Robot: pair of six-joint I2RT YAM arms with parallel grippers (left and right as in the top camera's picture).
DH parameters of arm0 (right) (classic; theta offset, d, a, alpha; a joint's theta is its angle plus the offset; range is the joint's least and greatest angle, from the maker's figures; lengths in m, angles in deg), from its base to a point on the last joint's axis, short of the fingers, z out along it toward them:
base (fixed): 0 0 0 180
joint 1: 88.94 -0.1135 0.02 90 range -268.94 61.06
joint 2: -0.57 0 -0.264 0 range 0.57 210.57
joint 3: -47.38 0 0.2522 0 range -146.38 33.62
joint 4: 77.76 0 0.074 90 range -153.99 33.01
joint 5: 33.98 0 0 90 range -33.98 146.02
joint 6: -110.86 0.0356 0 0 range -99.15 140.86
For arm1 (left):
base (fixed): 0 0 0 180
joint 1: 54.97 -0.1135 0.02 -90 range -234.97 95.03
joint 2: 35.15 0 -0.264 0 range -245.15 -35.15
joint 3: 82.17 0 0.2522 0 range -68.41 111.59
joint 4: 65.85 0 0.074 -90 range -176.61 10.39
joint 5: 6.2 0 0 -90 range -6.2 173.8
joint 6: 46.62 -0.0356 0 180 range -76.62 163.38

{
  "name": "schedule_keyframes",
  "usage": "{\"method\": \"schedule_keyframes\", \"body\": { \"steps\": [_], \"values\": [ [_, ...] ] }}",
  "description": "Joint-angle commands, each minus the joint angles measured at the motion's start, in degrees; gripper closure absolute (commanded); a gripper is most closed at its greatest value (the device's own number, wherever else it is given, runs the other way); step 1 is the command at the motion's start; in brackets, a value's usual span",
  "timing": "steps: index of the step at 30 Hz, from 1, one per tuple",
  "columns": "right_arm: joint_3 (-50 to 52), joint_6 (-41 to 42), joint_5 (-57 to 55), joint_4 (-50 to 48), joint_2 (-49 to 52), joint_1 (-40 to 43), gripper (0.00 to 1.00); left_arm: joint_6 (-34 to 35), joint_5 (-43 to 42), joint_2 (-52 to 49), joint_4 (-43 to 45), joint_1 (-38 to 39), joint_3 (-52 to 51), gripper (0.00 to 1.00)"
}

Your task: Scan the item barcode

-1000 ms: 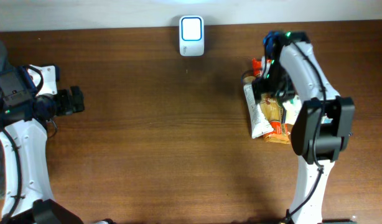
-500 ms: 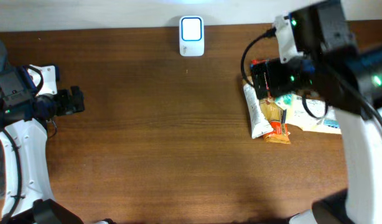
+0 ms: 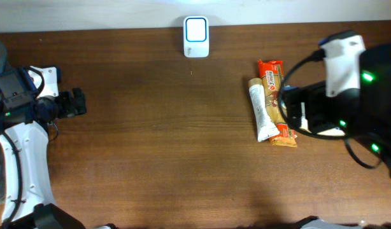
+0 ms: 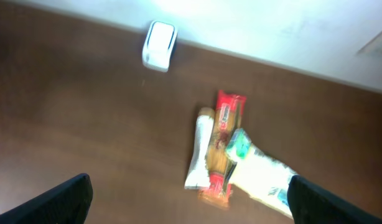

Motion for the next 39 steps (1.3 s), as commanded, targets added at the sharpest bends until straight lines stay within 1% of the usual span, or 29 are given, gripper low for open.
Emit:
{"method": "schedule_keyframes", "body": {
  "steps": [1, 2, 3, 4, 5, 7, 9, 10, 11, 12, 14, 15, 17, 18, 20, 22, 28, 32, 39],
  "values": [
    [6.6, -0.9, -2.2, -8.5, -4.2, 6.1, 0.01, -0.5, -0.6, 0.0, 0.1, -0.3, 0.5, 0.01],
    [11.4, -1.1, -0.5, -13.2, -6.4, 8.8, 0.01, -0.5, -0.6, 0.0, 0.1, -0.3, 0.5, 0.01],
    [18.9, -4.3, 4.0, -19.8, -9.9, 12.1, 0.01, -0.5, -0.6, 0.0, 0.1, -0.3, 0.5, 0.01],
    [23.0, -6.1, 6.7, -23.5, -11.8, 13.4, 0.01, -0.5, -0.6, 0.0, 0.1, -0.3, 0.5, 0.01],
    [30.1, -8.1, 10.4, -29.4, -15.1, 15.1, 0.01, -0.5, -0.6, 0.0, 0.1, -0.3, 0.5, 0.01],
    [41.8, -8.6, 14.4, -38.6, -20.5, 16.9, 0.01, -0.5, -0.6, 0.0, 0.1, -0.3, 0.5, 0.01],
    [58.5, -8.5, 16.9, -51.7, -28.1, 17.1, 0.01, -0.5, -0.6, 0.0, 0.1, -0.3, 0.5, 0.01],
    [68.4, -8.4, 18.0, -59.8, -32.6, 17.1, 0.01, -0.5, -0.6, 0.0, 0.1, -0.3, 0.5, 0.01],
    [75.0, -8.4, 18.6, -65.9, -35.6, 17.1, 0.01, -0.5, -0.6, 0.0, 0.1, -0.3, 0.5, 0.01],
    [84.4, -8.4, 19.1, -74.9, -39.9, 17.1, 0.01, -0.5, -0.6, 0.0, 0.1, -0.3, 0.5, 0.01],
    [95.1, -8.1, 19.4, -83.9, -45.0, 17.1, 0.01, -0.5, -0.6, 0.0, 0.1, -0.3, 0.5, 0.01],
    [103.0, -7.7, 19.4, -89.3, -49.1, 17.1, 0.01, -0.5, -0.5, 0.0, 0.1, -0.3, 0.5, 0.01],
    [114.1, -7.7, 19.4, -95.5, -55.6, 17.1, 0.01, -0.5, -0.6, 0.0, 0.1, -0.3, 0.5, 0.01],
    [118.7, -7.7, 19.1, -97.2, -58.9, 17.1, 0.01, -0.5, -0.6, 0.0, 0.1, -0.3, 0.5, 0.01],
    [124.1, -7.4, 18.2, -98.1, -63.9, 17.1, 0.01, -0.5, -0.5, 0.0, 0.1, -0.3, 0.5, 0.01],
    [129.7, -3.3, 13.5, -98.0, -70.5, 17.1, 0.01, -0.5, -0.6, 0.0, 0.1, -0.3, 0.5, 0.01],
    [137.4, -2.4, 12.0, -96.6, -81.4, 17.0, 0.01, -0.5, -0.6, 0.0, 0.1, -0.3, 0.5, 0.01],
    [137.3, -2.4, 11.6, -89.7, -81.8, 17.0, 0.01, -0.5, -0.6, 0.0, 0.1, -0.3, 0.5, 0.01],
    [137.3, -2.4, 12.2, -90.0, -81.8, 17.0, 0.01, -0.5, -0.6, 0.0, 0.1, -0.3, 0.5, 0.01]
  ]
}}
